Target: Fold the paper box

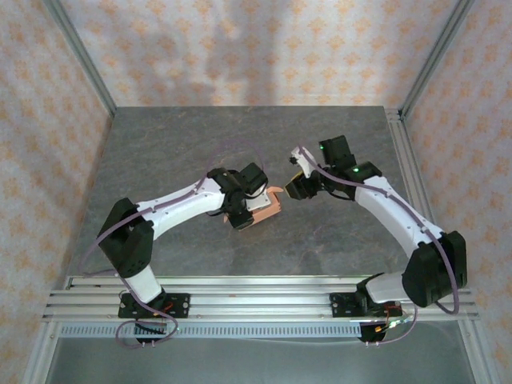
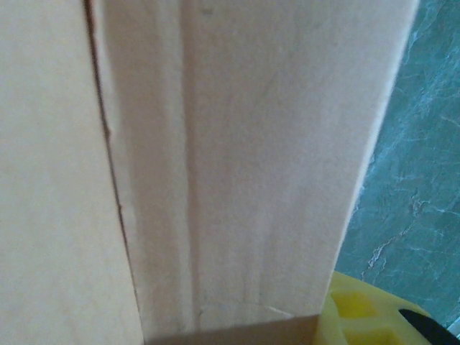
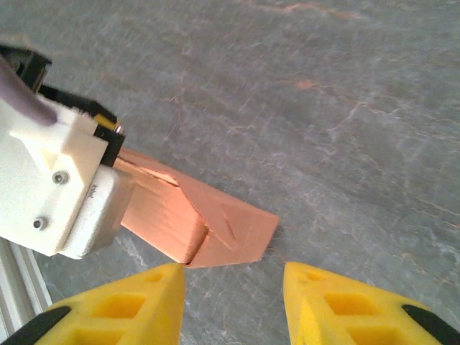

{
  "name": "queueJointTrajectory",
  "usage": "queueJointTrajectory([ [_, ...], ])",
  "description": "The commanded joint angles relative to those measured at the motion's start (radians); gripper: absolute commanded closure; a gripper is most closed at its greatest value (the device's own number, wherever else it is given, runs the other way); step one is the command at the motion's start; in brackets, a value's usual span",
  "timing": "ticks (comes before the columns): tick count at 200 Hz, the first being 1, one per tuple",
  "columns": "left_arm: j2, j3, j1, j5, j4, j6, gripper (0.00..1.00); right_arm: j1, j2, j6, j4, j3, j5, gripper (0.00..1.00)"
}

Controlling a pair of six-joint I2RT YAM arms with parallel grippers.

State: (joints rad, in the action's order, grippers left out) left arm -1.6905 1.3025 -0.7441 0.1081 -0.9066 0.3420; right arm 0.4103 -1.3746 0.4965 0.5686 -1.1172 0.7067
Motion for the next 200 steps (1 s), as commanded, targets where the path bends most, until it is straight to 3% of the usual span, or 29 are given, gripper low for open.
queueJointTrajectory([
  [1, -0.032, 0.015, 0.005, 0.015, -0.029, 0.026, 0.6, 0.018, -0.034, 0.089, 0.031, -0.042, 0.027, 0.61],
  [73, -0.069, 0.039, 0.004, 0.031, -0.031, 0.044, 0.59, 0.029, -0.188, 0.158, 0.092, -0.146, 0.126, 0.63],
  [86, -0.075, 0.044, 0.005, 0.034, -0.029, 0.043, 0.59, 0.03, -0.207, 0.169, 0.11, -0.162, 0.129, 0.68],
  [127, -0.095, 0.056, 0.005, 0.036, -0.025, 0.045, 0.59, 0.03, -0.223, 0.188, 0.136, -0.175, 0.119, 1.0],
  [200, -0.003, -0.015, 0.029, 0.037, 0.087, -0.003, 0.47, 0.03, -0.19, 0.125, 0.079, -0.124, 0.037, 1.0],
])
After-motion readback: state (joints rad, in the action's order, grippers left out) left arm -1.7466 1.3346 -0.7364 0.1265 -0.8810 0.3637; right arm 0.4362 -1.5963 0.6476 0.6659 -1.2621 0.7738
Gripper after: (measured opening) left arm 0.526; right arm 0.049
